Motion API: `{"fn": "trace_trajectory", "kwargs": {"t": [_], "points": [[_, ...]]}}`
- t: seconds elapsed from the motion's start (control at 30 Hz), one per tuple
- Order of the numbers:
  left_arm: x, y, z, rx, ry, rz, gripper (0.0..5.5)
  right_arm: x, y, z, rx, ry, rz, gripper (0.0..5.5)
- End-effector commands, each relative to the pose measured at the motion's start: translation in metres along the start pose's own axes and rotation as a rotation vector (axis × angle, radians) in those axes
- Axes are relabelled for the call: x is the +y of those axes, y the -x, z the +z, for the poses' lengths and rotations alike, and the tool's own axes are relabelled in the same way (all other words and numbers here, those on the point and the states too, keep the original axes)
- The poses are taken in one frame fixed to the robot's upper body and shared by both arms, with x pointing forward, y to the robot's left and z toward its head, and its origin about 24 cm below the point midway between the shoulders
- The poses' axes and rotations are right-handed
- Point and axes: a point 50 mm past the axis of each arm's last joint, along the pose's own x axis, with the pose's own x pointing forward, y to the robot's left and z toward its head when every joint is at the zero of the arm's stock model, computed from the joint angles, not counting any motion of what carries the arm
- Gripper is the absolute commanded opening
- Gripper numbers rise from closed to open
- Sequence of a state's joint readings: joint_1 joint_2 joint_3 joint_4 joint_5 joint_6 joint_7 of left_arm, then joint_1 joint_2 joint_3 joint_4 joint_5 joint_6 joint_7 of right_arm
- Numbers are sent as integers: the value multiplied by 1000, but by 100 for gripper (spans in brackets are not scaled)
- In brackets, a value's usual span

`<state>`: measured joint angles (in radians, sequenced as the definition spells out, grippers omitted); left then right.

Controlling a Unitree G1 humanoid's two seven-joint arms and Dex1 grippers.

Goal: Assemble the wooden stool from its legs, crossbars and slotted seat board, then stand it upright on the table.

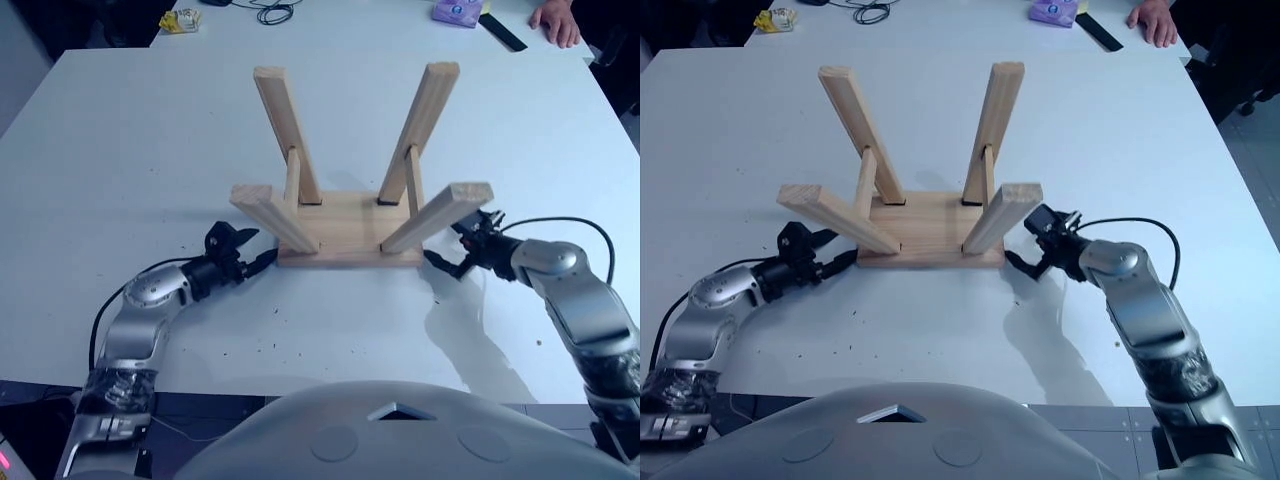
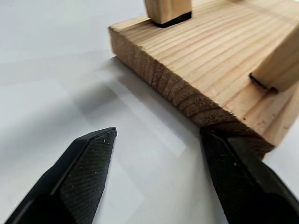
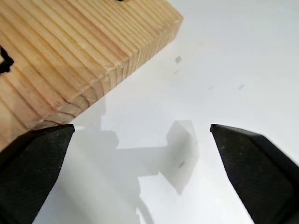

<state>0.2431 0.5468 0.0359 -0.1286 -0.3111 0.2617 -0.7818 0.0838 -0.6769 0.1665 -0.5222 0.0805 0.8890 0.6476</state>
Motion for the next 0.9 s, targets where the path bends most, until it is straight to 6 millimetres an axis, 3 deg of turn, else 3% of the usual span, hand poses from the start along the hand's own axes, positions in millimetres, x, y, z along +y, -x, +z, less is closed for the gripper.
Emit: {"fn": "trace_trajectory", "kwargs": {"t": [0.03,0.2,0.37,0.5,0.57,0.7,0.8,0.9], "points": [[-16,0,-6,-19,60,-17,336,12,-9,-6,-9,-68,57,538],[4,14,8,-105,78,218,311,-6,0,-10,-41,-118,-59,540],[-1,55,14,-160,112,366,232,-36,19,-22,-40,-139,-203,469],[1,75,11,-201,166,550,174,-49,17,-17,-133,-179,-316,412],[3,68,4,-200,206,644,140,-41,7,-15,-176,-197,-332,379],[-18,38,0,-161,198,567,84,-12,-4,-11,-215,-200,-229,325],[-14,31,-2,-138,166,540,39,-14,-8,-9,-210,-173,-200,281],[5,24,-5,-98,108,536,0,-23,-12,-8,-199,-143,-194,238]]}}
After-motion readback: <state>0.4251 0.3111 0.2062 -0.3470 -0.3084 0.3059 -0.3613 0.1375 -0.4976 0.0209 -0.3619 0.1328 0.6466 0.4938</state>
